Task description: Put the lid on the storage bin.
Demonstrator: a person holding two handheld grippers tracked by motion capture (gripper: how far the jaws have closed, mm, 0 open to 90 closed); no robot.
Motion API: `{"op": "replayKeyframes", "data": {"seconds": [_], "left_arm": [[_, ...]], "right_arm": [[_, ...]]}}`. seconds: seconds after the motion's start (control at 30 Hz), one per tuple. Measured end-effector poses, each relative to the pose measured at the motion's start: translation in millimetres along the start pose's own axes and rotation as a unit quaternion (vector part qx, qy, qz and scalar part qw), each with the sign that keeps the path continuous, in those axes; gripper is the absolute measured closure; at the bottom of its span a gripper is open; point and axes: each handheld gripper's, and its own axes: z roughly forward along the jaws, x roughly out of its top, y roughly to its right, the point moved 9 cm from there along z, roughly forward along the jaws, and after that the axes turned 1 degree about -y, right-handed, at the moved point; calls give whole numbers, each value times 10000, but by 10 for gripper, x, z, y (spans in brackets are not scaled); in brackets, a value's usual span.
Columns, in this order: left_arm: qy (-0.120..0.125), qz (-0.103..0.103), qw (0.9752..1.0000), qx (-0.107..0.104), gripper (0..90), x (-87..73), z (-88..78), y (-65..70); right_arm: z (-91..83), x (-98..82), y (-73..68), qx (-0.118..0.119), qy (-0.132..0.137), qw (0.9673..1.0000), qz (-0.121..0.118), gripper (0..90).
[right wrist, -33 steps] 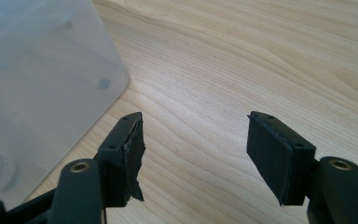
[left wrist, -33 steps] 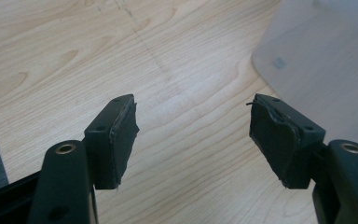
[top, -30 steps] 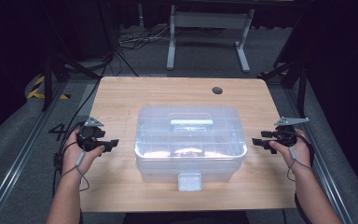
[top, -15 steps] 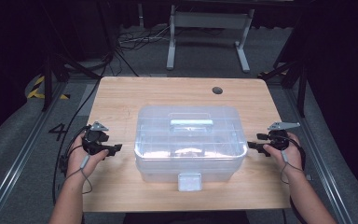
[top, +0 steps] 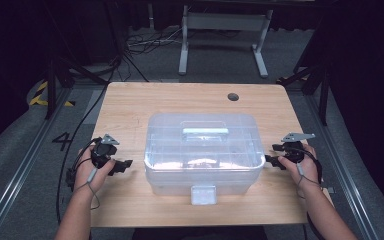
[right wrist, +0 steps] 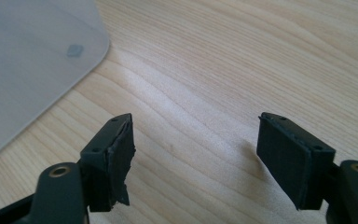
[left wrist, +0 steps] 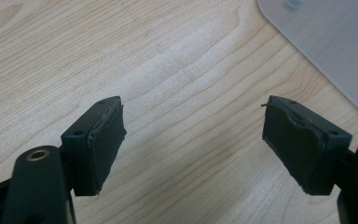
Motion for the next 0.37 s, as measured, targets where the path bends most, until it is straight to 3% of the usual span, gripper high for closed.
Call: {"op": "replayKeyframes", "data": {"seconds": [0.13,0.27,0.37], "left_arm": [[-10,-25,10000,79,190,-22,-4,-18],[109,-190,9997,92,182,-25,-28,-28],[219,-183,9995,130,180,-4,-44,-48]], "right_arm": [[26,-34,0,-79,-133,9997,-162,257],[28,-33,-32,-16,-151,9997,-180,243],[20,-20,-35,-46,-133,9996,-238,242]]}}
